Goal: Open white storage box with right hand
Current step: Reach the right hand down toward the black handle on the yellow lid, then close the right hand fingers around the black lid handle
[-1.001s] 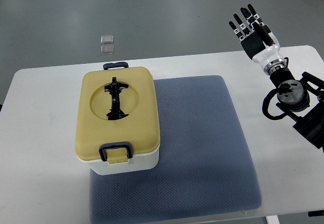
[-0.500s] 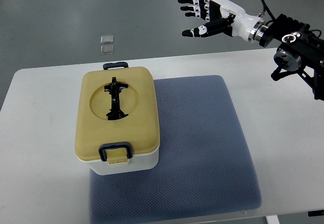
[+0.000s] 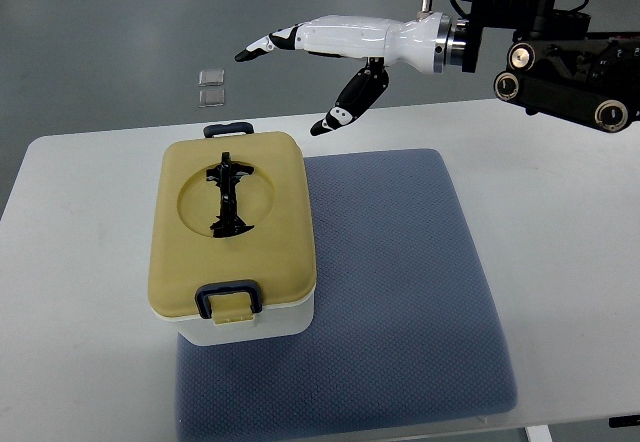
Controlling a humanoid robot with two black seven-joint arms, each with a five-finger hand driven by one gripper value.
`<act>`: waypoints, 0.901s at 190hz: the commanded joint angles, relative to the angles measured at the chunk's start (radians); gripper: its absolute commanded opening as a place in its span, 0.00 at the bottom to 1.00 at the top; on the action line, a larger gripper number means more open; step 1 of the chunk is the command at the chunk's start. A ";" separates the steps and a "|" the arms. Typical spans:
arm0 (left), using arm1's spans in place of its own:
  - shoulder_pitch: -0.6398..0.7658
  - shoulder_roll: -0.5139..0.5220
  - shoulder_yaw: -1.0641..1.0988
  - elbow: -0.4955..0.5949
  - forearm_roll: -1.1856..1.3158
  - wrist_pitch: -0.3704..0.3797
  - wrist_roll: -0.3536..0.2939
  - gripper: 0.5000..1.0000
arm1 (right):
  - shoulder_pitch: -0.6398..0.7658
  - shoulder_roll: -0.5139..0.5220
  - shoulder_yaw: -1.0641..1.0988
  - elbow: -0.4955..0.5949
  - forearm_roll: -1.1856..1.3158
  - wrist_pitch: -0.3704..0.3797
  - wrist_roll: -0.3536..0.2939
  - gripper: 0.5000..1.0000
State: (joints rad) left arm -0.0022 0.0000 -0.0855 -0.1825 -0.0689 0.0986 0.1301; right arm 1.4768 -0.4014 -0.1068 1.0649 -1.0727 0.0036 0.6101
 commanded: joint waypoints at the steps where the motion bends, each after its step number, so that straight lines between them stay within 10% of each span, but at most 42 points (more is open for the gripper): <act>1: 0.001 0.000 0.000 0.001 -0.002 0.001 0.000 1.00 | -0.021 0.019 -0.001 0.000 -0.013 -0.028 0.001 0.85; 171: 0.001 0.000 0.003 0.000 0.000 -0.002 0.000 1.00 | -0.148 0.243 0.015 -0.114 -0.010 -0.148 0.001 0.86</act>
State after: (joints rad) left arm -0.0015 0.0000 -0.0832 -0.1808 -0.0692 0.0987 0.1306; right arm 1.3380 -0.1888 -0.0918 0.9719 -1.0830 -0.1313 0.6110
